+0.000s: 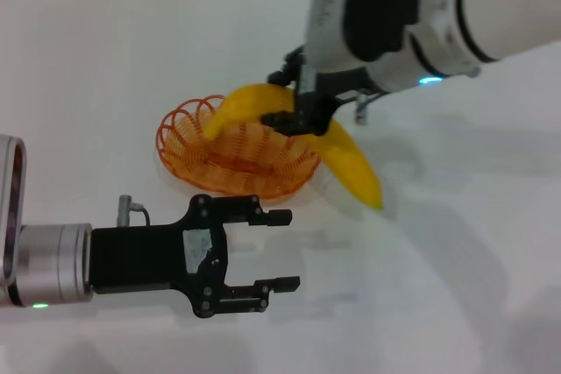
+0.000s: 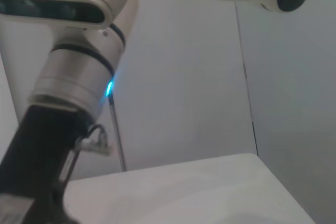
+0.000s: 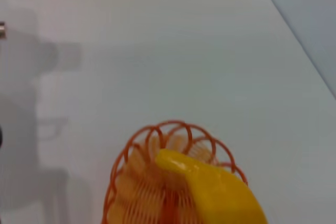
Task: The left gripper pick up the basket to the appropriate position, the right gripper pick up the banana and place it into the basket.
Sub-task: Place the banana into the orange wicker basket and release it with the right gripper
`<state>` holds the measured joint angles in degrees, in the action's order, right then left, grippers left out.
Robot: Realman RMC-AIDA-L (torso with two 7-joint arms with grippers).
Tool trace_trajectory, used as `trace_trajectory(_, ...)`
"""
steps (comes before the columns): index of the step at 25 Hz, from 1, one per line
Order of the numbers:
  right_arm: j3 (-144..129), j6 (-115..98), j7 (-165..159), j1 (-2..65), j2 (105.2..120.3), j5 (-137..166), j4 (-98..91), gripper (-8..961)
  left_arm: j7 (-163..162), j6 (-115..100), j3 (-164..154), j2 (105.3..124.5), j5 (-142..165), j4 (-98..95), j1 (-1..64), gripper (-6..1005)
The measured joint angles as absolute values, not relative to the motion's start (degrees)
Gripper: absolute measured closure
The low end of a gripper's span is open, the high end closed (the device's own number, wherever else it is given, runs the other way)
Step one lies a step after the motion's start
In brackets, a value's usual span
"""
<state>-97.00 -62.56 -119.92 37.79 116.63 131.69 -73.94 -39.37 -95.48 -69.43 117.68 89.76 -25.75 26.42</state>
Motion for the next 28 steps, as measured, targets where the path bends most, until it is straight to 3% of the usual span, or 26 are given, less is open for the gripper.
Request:
trace_trajectory(12,-104.02,-58.15,-121.67,46.10,116.88,130.04,-66.90,452,-38.88,-95.38,-69.43,117.61,89.73,-22.73,29.24,337)
trace_trajectory(28,-109.14,-51.77,-123.33,48.71,117.07,129.98,-64.95,448,-38.60,-95.36,-69.43,117.59,89.77,-22.41,29.27,338)
